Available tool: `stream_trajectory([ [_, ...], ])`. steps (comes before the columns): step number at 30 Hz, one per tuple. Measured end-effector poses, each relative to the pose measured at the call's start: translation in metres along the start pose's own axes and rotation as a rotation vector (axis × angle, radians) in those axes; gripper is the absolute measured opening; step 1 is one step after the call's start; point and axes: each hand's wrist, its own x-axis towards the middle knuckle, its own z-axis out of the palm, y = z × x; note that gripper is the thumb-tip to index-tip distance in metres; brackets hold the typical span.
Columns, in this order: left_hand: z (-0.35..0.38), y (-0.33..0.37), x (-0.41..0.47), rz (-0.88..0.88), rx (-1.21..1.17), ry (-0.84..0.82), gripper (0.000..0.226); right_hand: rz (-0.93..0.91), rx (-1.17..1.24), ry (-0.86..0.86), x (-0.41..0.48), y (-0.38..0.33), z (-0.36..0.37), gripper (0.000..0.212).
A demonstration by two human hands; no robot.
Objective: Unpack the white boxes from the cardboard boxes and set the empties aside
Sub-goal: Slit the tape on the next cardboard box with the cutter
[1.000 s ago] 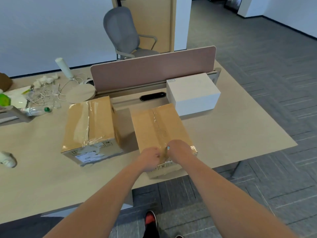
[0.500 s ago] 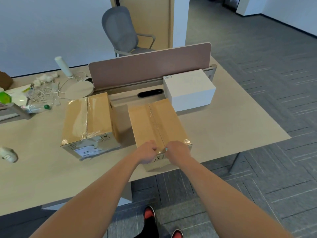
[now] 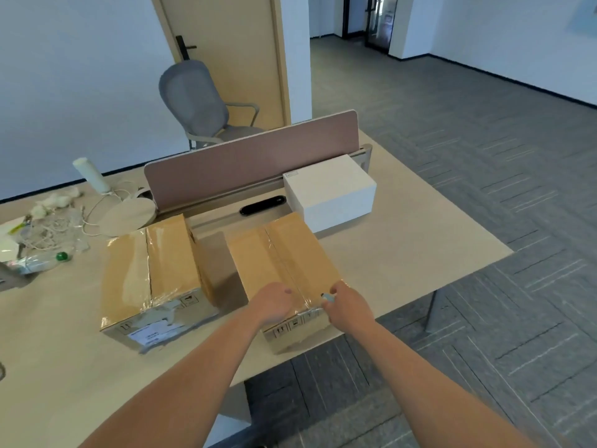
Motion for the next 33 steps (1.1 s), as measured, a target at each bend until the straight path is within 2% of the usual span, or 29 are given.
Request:
stream_trajectory([
  [5, -0.007, -0.011, 0.021, 0.205, 0.224, -0.037, 0.054, 0.173, 0.317, 0.064, 0.001, 0.002, 0.02, 0.015],
  [11, -0.01, -0.035, 0.045, 0.399, 0.417, -0.097, 0.074, 0.443, 0.799, 0.271, -0.018, -0.018, 0.052, 0.019],
  [18, 0.002, -0.063, 0.067, 0.48, 0.594, -0.115, 0.09, 0.597, 1.266, 0.476, -0.02, -0.044, 0.088, 0.009],
  [25, 0.004, -0.064, 0.07, 0.491, 0.556, -0.131, 0.089, 0.635, 1.403, 0.556, -0.017, -0.056, 0.101, 0.028],
  [33, 0.005, -0.064, 0.071, 0.489, 0.534, -0.137, 0.089, 0.628, 1.394, 0.57, -0.017, -0.057, 0.103, 0.032],
])
